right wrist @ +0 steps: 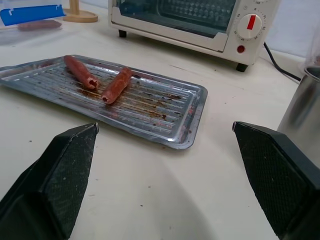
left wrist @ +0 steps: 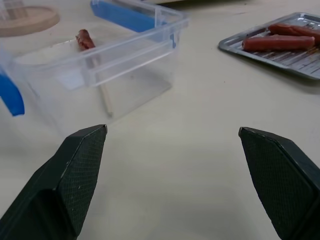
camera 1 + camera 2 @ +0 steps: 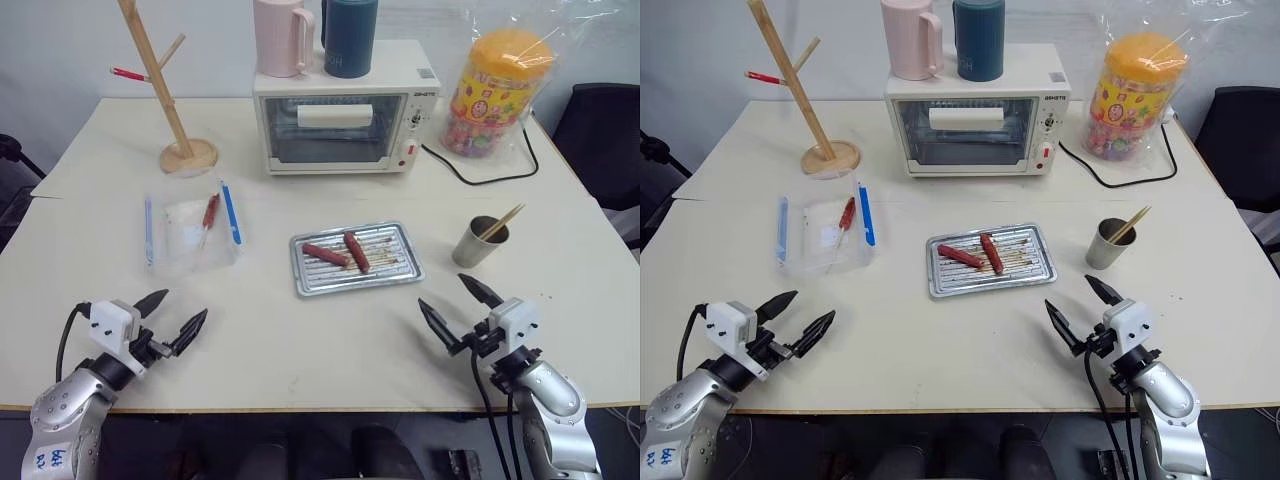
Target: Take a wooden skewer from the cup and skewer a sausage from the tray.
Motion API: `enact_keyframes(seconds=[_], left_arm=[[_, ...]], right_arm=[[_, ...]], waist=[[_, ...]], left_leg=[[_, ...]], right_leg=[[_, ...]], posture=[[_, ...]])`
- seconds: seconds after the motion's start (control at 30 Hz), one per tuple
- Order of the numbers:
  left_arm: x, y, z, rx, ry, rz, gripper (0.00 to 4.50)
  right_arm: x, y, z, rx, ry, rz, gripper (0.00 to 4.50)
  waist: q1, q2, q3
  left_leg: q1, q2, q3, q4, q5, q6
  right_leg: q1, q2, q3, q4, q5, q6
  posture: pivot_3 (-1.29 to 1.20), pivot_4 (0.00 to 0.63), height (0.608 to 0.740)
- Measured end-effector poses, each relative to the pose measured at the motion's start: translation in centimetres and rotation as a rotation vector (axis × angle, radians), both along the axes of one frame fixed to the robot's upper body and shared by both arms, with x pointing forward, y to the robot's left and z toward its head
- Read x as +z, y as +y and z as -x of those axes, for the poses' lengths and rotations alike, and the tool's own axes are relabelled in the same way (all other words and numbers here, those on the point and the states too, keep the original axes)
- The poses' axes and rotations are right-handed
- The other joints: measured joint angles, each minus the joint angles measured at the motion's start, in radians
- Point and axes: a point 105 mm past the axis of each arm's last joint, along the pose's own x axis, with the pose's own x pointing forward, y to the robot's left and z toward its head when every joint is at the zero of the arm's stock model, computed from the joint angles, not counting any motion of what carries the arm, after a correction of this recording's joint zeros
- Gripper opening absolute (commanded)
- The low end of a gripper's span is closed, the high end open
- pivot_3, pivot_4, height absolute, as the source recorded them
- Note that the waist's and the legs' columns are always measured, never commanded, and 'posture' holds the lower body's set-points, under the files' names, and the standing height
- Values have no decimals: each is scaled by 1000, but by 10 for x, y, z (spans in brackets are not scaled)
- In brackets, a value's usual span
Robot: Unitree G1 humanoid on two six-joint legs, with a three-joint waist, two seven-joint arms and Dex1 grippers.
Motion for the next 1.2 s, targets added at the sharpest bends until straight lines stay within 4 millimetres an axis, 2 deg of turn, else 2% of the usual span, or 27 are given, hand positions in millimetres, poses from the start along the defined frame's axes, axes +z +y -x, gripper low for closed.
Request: enact_keyframes(seconds=[0.13, 0.27, 0.43, 0.57, 0.7, 0.8, 0.9, 0.93, 0.97, 1.03, 1.1, 1.2], left_arm=[[-2, -5, -1, -46, 23, 4, 4454], [3, -19, 5, -223, 77, 110, 4454], [45, -31, 3, -478, 71, 63, 4454], [65, -45, 6, -645, 77, 71, 4454], [75, -57, 1, -744, 66, 68, 4454], [84, -64, -9, -760, 24, 69, 4454], [83, -71, -12, -776, 4, 58, 4454], [81, -74, -13, -780, 10, 59, 4454], [78, -76, -14, -779, 17, 58, 4454], [77, -86, -16, -806, 9, 70, 4454], [78, -91, -16, -823, 0, 66, 4454], [77, -90, -17, -803, 3, 64, 4454]], right_arm=[[1, 0, 4, 12, 7, -7, 4500], [8, -9, 21, 27, 20, -8, 4500], [40, -58, 56, -81, 17, 45, 4500], [39, -87, 72, -123, 86, 66, 4500], [38, -106, 71, -123, 140, 54, 4500], [57, -114, 53, -93, 139, 24, 4500], [76, -121, 35, -103, 140, 43, 4500], [80, -127, 26, -135, 164, 36, 4500], [87, -130, 9, -155, 197, 7, 4500], [107, -120, -26, -142, 246, -48, 4500], [116, -109, -39, -130, 283, -44, 4500], [114, -103, -57, -149, 373, -80, 4500]], waist=[[-9, 0, 0], [-10, 1, 0], [2, 0, 0], [-1, 0, 0], [-12, 0, 0], [-18, 1, 0], [-13, 1, 1], [-13, 1, 1], [-15, 1, 1], [-21, 1, 1], [-14, 1, 1], [-5, 1, 1]], left_leg=[[0, 0, 0, 0, 0, 0], [-1, 0, -1, 0, 0, 0], [2, 0, -1, 0, -1, 1], [4, 0, 0, -2, -2, 1], [6, 1, 0, -2, -4, 5], [8, 1, 2, -2, -4, 5], [7, 1, 1, -2, -2, 3], [7, 1, 2, -2, -2, 2], [7, 1, 3, 0, -2, 1], [7, 1, 4, 0, -2, 2], [6, 3, 1, -1, -1, 0], [-6, 4, -1, 0, -1, -1]], right_leg=[[0, 0, 0, 0, 0, 0], [0, 0, 0, 0, 0, 0], [5, 0, -1, -4, 0, 0], [5, 0, 1, -4, 0, 0], [6, 0, 1, -3, 0, 0], [6, 1, 3, -2, 0, 0], [6, 2, 3, -3, 0, 0], [6, 2, 3, -3, 0, 0], [6, 2, 4, -2, 0, 0], [5, 1, 5, -2, 0, 1], [4, 3, 3, -2, 0, 0], [-5, 4, 1, 0, 0, 0]], posture=[[0, 150, 740], [0, 150, 740], [0, 150, 740], [0, 150, 740], [0, 150, 740], [0, 150, 740], [0, 150, 740], [0, 150, 740], [0, 150, 740], [0, 150, 740], [0, 150, 740], [0, 150, 740]])
